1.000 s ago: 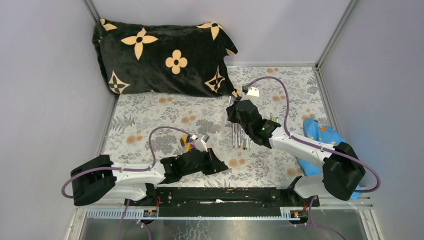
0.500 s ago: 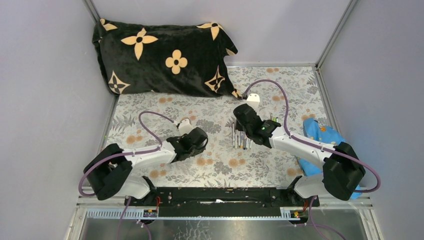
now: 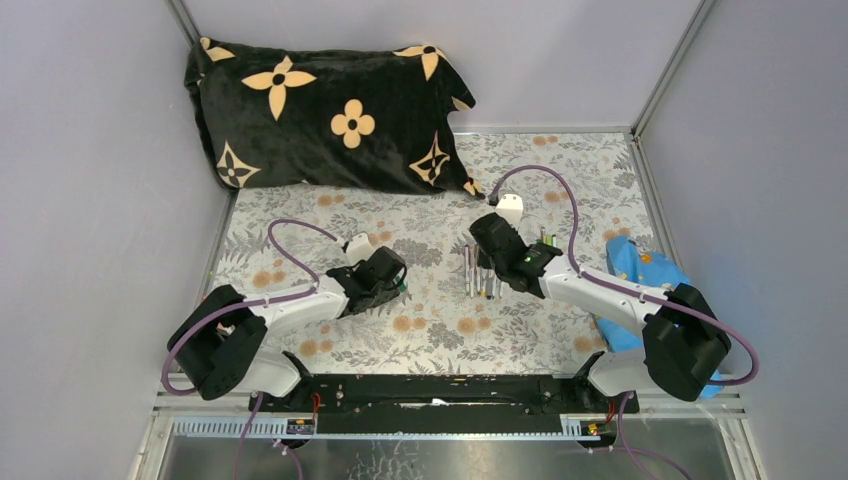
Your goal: Open the pen caps
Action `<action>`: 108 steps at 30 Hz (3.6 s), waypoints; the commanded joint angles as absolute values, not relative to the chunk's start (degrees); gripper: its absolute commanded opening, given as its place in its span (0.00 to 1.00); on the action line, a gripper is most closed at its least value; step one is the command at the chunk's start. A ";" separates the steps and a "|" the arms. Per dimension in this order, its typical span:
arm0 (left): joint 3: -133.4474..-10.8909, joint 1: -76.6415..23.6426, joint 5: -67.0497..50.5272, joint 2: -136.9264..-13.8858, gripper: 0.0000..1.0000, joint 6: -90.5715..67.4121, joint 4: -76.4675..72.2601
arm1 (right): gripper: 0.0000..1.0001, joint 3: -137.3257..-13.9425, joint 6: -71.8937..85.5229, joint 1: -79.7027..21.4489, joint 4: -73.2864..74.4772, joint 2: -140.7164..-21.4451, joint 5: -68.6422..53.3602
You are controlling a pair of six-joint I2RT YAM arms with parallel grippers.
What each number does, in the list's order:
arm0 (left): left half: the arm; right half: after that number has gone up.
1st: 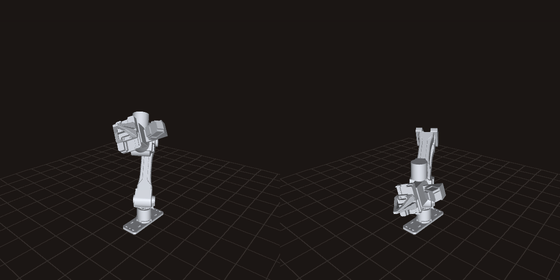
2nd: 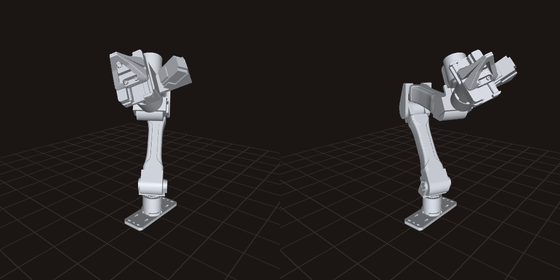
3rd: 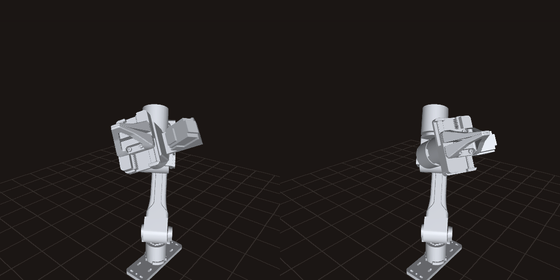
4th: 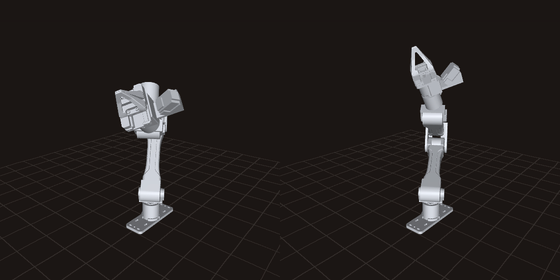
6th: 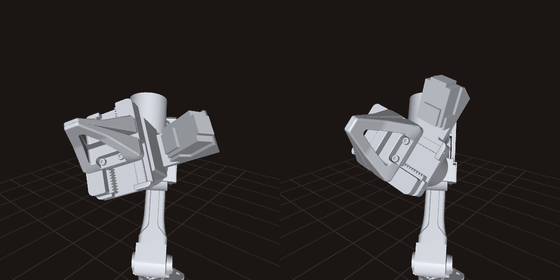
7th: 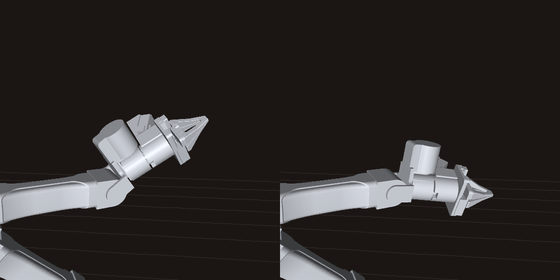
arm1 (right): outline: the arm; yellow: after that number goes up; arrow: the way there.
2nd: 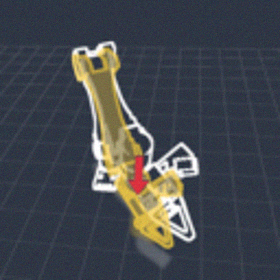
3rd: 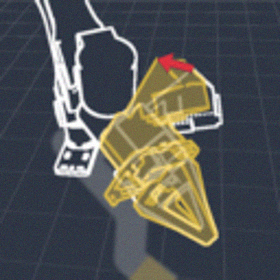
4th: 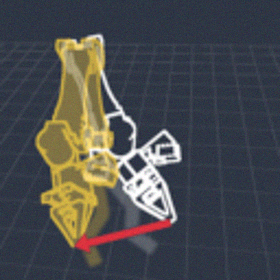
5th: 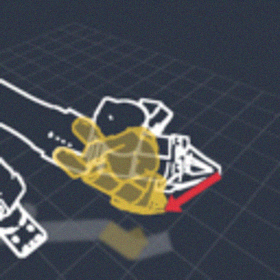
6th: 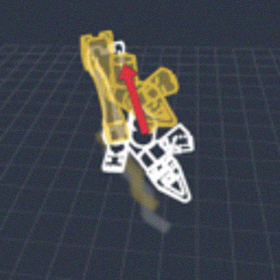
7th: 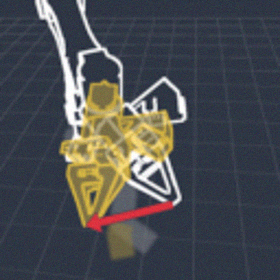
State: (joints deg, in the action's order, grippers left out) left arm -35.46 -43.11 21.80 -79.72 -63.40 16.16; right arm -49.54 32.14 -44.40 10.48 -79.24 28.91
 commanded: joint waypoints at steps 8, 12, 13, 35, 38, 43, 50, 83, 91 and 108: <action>-37.19 -42.74 21.56 -77.96 0.44 -62.14 14.89 | 0.00 -48.43 32.71 -43.31 10.46 -80.67 30.04; -37.78 -42.73 20.87 -76.17 0.44 -61.39 14.30 | 0.00 -47.93 32.70 -43.17 10.48 -81.97 29.98; -38.12 -42.78 20.49 -75.73 0.46 -61.13 14.18 | 0.00 -47.90 32.76 -43.20 10.58 -82.33 29.88; -39.85 -42.75 17.32 -68.29 0.52 -60.73 13.46 | 0.28 -49.40 33.04 -43.19 9.95 -87.71 27.75; -39.82 -42.80 17.06 -68.38 0.52 -60.74 13.11 | 0.29 -50.40 32.49 -43.19 11.07 -87.00 28.22; -39.95 -42.77 16.72 -67.98 0.52 -60.38 12.71 | 0.31 -51.58 32.15 -43.13 14.35 -83.72 32.30; -39.40 -42.79 14.89 -67.01 0.52 -59.32 10.54 | 0.33 -52.01 31.61 -38.47 21.33 -80.95 35.90; -37.89 -42.75 10.55 -63.53 0.82 -57.27 6.18 | 0.35 -48.67 28.25 -23.29 22.62 -88.23 24.57; -37.97 -42.74 10.33 -63.63 0.82 -57.48 6.06 | 0.35 -47.49 29.17 -21.65 22.22 -89.23 21.15; -37.10 -42.80 10.12 -63.19 0.82 -57.95 5.62 | 0.28 -44.76 30.53 -20.83 19.32 -93.01 16.69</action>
State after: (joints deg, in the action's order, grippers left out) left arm -37.74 -43.05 10.37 -63.94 -58.11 8.60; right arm -46.63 29.58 -21.19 19.51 -90.15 19.33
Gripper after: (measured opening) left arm 0.817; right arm 0.309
